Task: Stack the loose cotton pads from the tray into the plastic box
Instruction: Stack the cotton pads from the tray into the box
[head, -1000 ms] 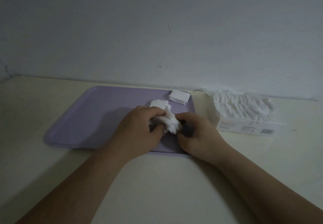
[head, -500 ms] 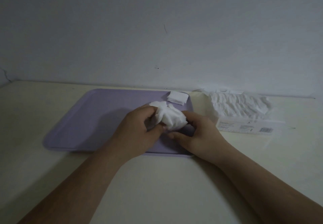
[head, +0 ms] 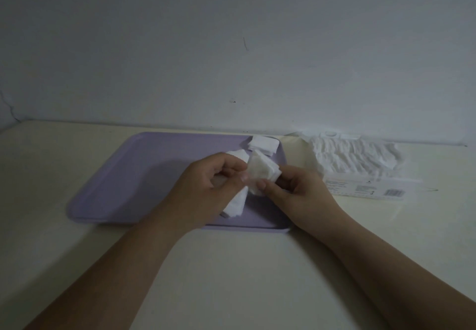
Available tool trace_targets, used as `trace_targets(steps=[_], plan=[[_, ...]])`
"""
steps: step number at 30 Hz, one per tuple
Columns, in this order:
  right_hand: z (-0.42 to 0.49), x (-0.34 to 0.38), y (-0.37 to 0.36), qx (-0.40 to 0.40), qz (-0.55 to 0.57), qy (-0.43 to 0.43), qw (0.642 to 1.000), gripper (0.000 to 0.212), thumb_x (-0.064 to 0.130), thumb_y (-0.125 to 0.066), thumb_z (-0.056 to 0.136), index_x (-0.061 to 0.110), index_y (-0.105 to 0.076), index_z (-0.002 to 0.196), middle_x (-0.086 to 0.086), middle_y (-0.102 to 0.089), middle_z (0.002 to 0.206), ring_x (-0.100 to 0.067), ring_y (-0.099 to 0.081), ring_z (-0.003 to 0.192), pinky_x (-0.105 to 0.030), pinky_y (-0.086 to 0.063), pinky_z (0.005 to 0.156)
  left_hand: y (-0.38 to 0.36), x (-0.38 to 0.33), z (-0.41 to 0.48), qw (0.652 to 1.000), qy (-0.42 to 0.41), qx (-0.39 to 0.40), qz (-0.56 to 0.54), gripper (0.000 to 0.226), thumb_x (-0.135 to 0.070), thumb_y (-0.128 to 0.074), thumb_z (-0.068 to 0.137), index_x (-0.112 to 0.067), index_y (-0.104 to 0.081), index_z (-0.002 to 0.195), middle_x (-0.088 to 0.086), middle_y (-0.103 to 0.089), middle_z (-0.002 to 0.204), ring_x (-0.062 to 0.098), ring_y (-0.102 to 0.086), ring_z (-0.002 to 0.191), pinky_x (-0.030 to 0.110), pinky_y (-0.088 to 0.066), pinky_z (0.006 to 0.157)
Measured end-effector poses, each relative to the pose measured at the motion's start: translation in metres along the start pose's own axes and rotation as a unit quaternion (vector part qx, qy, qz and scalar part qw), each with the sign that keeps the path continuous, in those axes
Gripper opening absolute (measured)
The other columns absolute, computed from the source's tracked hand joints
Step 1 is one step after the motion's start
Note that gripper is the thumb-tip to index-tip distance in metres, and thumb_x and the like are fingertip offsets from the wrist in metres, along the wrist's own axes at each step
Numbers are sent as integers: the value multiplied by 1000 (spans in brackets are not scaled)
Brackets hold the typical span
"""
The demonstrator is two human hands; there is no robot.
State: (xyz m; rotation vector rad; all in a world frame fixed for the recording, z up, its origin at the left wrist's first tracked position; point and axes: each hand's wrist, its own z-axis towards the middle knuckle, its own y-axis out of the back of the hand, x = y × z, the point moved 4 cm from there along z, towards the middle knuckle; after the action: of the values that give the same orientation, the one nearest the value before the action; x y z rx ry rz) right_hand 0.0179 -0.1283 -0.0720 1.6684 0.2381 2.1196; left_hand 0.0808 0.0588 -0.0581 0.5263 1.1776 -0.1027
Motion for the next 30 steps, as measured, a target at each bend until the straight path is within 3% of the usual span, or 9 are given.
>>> trace_targets(steps=[3,5,10,15,19,22,25,28,30], plan=[[0,-2,0,-6,29,-9,1000,11,21,-70,97,16,-79,99,4,-82,93,0,-69,85,-23,-53,80,-2,3,-1,997,-9,41,62,14,-25,-80,85,-33,-73,95,-14,-74,93,0,-68,89,18,-51,83],[0,-3,0,-12,60,-18,998,11,19,-69,98,14,-79,101,0,-81,96,-4,-70,86,-24,-53,81,1,2,-3,992,-11,66,110,31,-33,-81,78,-38,-70,107,-18,-72,103,-3,-66,102,18,-51,92],[0,0,0,-27,63,-38,997,8,21,-79,89,16,-78,95,3,-81,90,-6,-74,84,-16,-55,77,12,-2,-7,962,-4,123,243,54,-41,-62,67,-73,-51,109,-18,-61,118,0,-59,109,24,-50,97],[2,-3,1,-31,13,-38,999,12,7,-75,87,18,-75,93,9,-77,81,2,-67,70,-10,-49,66,13,0,-7,948,-5,115,296,61,-49,-57,66,-52,-58,127,-12,-58,119,6,-61,107,28,-51,97],[3,-5,1,-16,47,-54,997,15,5,-72,82,15,-75,93,0,-76,82,-9,-66,73,-24,-52,69,11,-3,-5,968,-17,102,228,39,-33,-70,75,-53,-65,108,-17,-61,107,-2,-63,95,16,-48,83],[4,-8,7,-71,127,-65,987,16,13,-73,68,12,-68,83,-10,-72,78,-19,-63,74,-39,-47,72,18,-8,0,988,-41,13,146,29,-14,-81,83,-37,-72,98,-25,-70,90,-9,-63,82,9,-46,73],[4,-8,10,-78,179,-83,977,25,16,-78,62,17,-68,85,-21,-76,93,-26,-70,84,-43,-52,78,26,-13,4,997,-40,-52,50,18,-14,-86,80,-26,-76,89,-17,-72,78,1,-64,67,18,-53,63],[6,-14,6,-49,149,-93,983,39,15,-77,74,18,-67,111,-12,-79,101,-28,-76,97,-52,-58,94,14,-19,-1,999,-20,-3,-44,14,-9,-85,81,-18,-75,86,-1,-72,72,13,-63,54,27,-52,46],[7,-12,1,-10,123,-70,990,24,14,-71,90,15,-70,115,-10,-79,104,-22,-75,98,-48,-58,96,0,-19,-6,998,-8,45,-38,14,-7,-82,84,-18,-75,88,-5,-72,72,7,-64,54,26,-53,46]])
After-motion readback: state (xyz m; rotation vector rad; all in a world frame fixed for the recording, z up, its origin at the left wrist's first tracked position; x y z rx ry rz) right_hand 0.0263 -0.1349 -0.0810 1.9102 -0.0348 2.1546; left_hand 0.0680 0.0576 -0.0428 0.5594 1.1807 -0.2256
